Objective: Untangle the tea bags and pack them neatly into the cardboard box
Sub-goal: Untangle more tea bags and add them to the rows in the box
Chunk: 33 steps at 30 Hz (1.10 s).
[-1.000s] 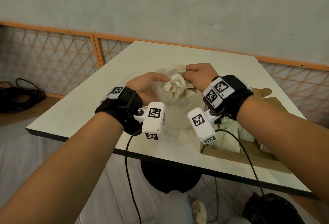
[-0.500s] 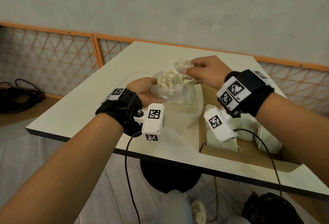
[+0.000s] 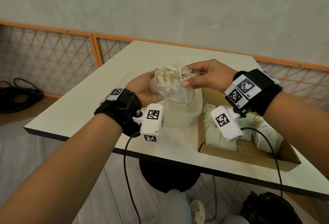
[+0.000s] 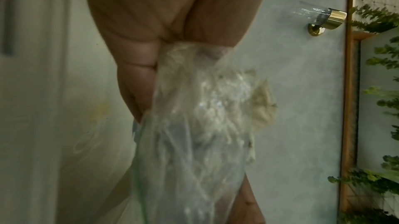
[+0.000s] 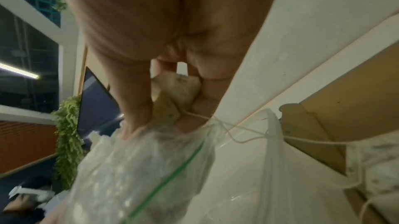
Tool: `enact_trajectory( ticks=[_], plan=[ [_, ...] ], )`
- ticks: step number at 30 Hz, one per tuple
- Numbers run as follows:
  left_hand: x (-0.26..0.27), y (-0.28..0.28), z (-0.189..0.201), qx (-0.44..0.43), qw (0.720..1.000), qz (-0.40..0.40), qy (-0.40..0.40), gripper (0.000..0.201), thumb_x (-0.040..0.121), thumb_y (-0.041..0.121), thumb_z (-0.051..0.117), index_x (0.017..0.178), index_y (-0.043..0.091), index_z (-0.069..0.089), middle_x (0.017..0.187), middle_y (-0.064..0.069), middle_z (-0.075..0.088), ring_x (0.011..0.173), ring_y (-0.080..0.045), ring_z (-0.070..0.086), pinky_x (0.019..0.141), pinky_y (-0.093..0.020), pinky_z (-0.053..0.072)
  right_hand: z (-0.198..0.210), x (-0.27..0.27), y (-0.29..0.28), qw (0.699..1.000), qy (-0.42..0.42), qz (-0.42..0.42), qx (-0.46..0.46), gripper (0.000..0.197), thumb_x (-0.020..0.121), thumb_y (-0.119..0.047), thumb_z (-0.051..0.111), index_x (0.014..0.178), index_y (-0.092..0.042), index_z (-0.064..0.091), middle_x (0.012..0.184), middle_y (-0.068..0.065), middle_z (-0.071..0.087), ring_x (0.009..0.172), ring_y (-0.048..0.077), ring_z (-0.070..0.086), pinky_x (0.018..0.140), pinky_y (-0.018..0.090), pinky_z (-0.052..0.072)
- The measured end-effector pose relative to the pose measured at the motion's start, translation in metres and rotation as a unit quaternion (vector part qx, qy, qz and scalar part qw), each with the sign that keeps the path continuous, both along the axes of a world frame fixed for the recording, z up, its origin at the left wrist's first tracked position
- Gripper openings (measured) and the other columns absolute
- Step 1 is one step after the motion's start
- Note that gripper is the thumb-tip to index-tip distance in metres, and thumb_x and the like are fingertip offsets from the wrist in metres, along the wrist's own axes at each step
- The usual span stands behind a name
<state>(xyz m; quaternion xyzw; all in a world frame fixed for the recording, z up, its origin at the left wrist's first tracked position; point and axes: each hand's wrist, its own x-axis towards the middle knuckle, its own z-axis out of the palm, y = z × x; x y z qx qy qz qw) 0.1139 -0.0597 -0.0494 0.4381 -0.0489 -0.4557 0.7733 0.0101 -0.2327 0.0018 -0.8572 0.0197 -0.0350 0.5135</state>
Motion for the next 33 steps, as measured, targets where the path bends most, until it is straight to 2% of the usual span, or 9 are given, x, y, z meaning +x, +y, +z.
enact_trajectory(
  ticks=[3, 6, 11, 15, 19, 23, 25, 28, 33],
  plan=[
    [-0.011, 0.005, 0.005, -0.01, 0.997, -0.046, -0.062, 0.062, 0.081, 0.042, 0.063, 0.133, 0.009, 0.054, 0.131, -0.01, 0.06, 0.117, -0.026, 0.06, 0.092, -0.041, 0.053, -0.004, 0.002, -0.003, 0.997, 0.008, -0.039, 0.069, 0.025, 0.073, 0.003, 0.072, 0.095, -0.009, 0.069, 0.069, -0.004, 0.071, 0.063, 0.008, 0.067, 0.065, 0.02, 0.057],
    [-0.016, 0.003, 0.004, 0.009, 0.994, -0.052, -0.096, 0.039, 0.089, 0.008, 0.057, 0.128, 0.001, 0.055, 0.119, -0.011, 0.063, 0.097, -0.023, 0.067, 0.071, -0.031, 0.058, -0.008, 0.003, -0.002, 0.995, 0.0, -0.071, 0.068, 0.022, 0.074, 0.003, 0.072, 0.093, -0.007, 0.067, 0.061, -0.006, 0.068, 0.056, 0.007, 0.065, 0.059, 0.019, 0.057],
    [-0.017, -0.002, 0.006, 0.075, 0.992, -0.045, -0.088, 0.022, 0.092, -0.006, 0.042, 0.105, 0.0, 0.058, 0.11, -0.014, 0.061, 0.097, -0.025, 0.061, 0.07, -0.028, 0.057, -0.006, 0.011, -0.002, 0.978, -0.055, -0.151, 0.131, 0.042, 0.075, 0.0, 0.073, 0.114, 0.005, 0.061, 0.101, 0.013, 0.066, 0.073, 0.016, 0.065, 0.06, 0.021, 0.057],
    [-0.013, -0.004, 0.005, 0.119, 0.992, -0.003, -0.05, 0.028, 0.092, -0.005, 0.045, 0.116, 0.002, 0.058, 0.118, -0.014, 0.061, 0.1, -0.026, 0.06, 0.08, -0.037, 0.054, 0.0, 0.008, -0.004, 0.974, -0.049, -0.147, 0.164, 0.018, 0.077, 0.001, 0.07, 0.094, -0.001, 0.066, 0.09, 0.008, 0.065, 0.068, 0.011, 0.065, 0.063, 0.022, 0.058],
    [-0.009, -0.004, 0.002, 0.246, 0.963, 0.044, -0.105, 0.012, 0.089, -0.008, 0.053, 0.092, 0.001, 0.062, 0.125, -0.018, 0.057, 0.104, -0.037, 0.062, 0.081, -0.049, 0.053, 0.005, 0.004, -0.009, 0.968, -0.06, -0.139, 0.201, 0.009, 0.08, -0.002, 0.067, 0.088, -0.006, 0.066, 0.094, 0.01, 0.066, 0.076, 0.018, 0.065, 0.066, 0.021, 0.056],
    [-0.013, -0.006, 0.004, 0.24, 0.959, 0.068, -0.132, 0.055, 0.086, -0.014, 0.051, 0.131, 0.017, 0.047, 0.111, -0.014, 0.06, 0.089, -0.029, 0.064, 0.07, -0.039, 0.057, 0.01, 0.004, -0.011, 0.957, -0.077, -0.138, 0.242, 0.029, 0.081, -0.003, 0.066, 0.109, 0.002, 0.062, 0.101, 0.01, 0.067, 0.08, 0.018, 0.065, 0.063, 0.02, 0.054],
    [-0.014, -0.007, 0.006, 0.244, 0.952, 0.023, -0.183, 0.07, 0.084, -0.009, 0.058, 0.139, 0.03, 0.039, 0.125, -0.012, 0.056, 0.106, -0.031, 0.06, 0.081, -0.042, 0.055, 0.011, 0.005, -0.01, 0.959, -0.076, -0.131, 0.241, 0.03, 0.081, -0.003, 0.066, 0.11, 0.002, 0.062, 0.1, 0.009, 0.067, 0.079, 0.017, 0.065, 0.065, 0.02, 0.055],
    [-0.023, -0.01, 0.01, 0.25, 0.94, -0.038, -0.228, 0.064, 0.085, -0.002, 0.061, 0.135, 0.034, 0.043, 0.126, -0.005, 0.054, 0.112, -0.03, 0.057, 0.095, -0.044, 0.049, 0.006, 0.008, -0.004, 0.967, -0.06, -0.136, 0.208, 0.024, 0.08, -0.002, 0.068, 0.103, -0.001, 0.064, 0.097, 0.009, 0.066, 0.074, 0.014, 0.066, 0.064, 0.022, 0.057],
    [-0.027, -0.015, 0.005, 0.273, 0.92, -0.027, -0.28, 0.046, 0.08, -0.016, 0.053, 0.109, 0.019, 0.064, 0.095, -0.002, 0.065, 0.082, -0.014, 0.06, 0.072, -0.022, 0.051, -0.003, 0.014, 0.003, 0.982, -0.014, -0.135, -0.129, 0.038, 0.082, -0.013, 0.066, 0.12, -0.01, 0.061, 0.102, 0.007, 0.065, 0.081, 0.018, 0.064, 0.077, 0.026, 0.055]
  ],
)
